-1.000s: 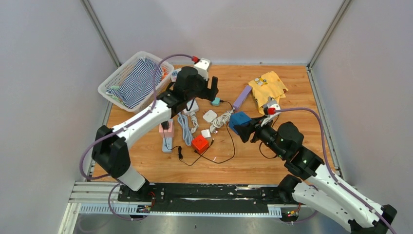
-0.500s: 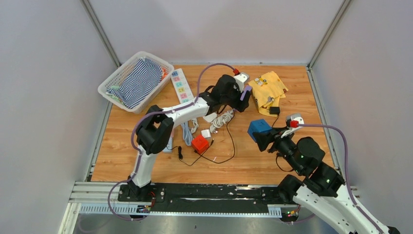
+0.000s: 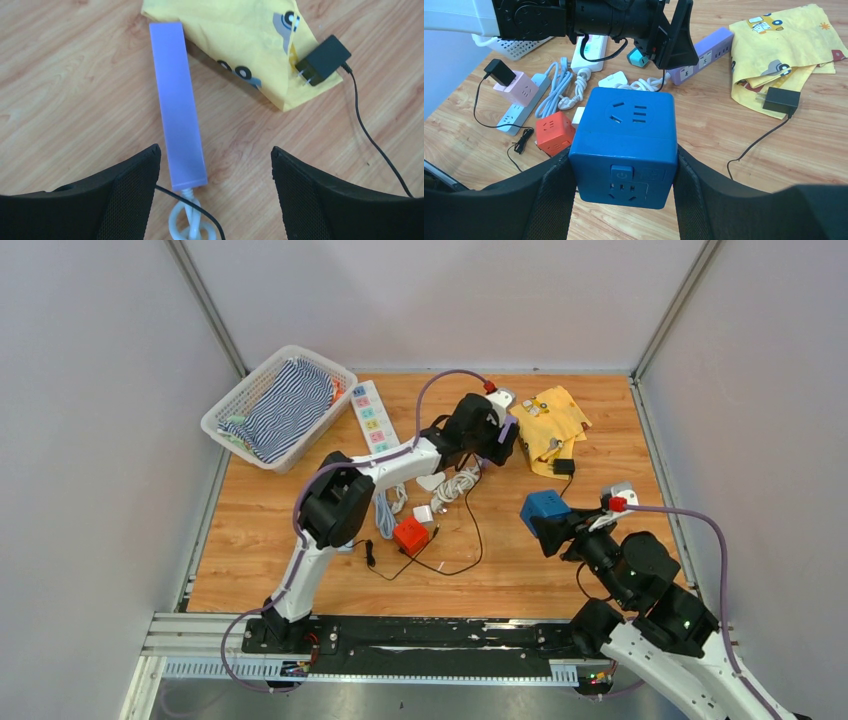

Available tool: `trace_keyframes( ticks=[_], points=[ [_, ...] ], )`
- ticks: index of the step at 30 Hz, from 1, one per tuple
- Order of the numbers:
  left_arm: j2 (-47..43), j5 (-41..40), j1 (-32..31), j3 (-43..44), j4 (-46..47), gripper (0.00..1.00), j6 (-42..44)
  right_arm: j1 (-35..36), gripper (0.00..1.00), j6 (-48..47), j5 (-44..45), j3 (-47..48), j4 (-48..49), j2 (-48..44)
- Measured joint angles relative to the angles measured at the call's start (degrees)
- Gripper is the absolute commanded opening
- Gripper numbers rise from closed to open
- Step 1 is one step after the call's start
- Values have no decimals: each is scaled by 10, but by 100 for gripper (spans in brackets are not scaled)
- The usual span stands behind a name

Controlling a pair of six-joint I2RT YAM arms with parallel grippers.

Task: Insert the plug
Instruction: Move the socket to the center of the board.

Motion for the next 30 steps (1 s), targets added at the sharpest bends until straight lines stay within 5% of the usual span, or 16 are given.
trace_keyframes(
  ticks=[13,22,30],
  points=[
    [67,-11,6,38,10,65,7,0,17,-13,13,7,-10,-4],
    [73,16,14,37,11,11,23,0,16,-14,18,8,-11,-8],
    [28,94,14,7,-7,0,54,0,16,-13,20,23,-15,-20]
  ],
)
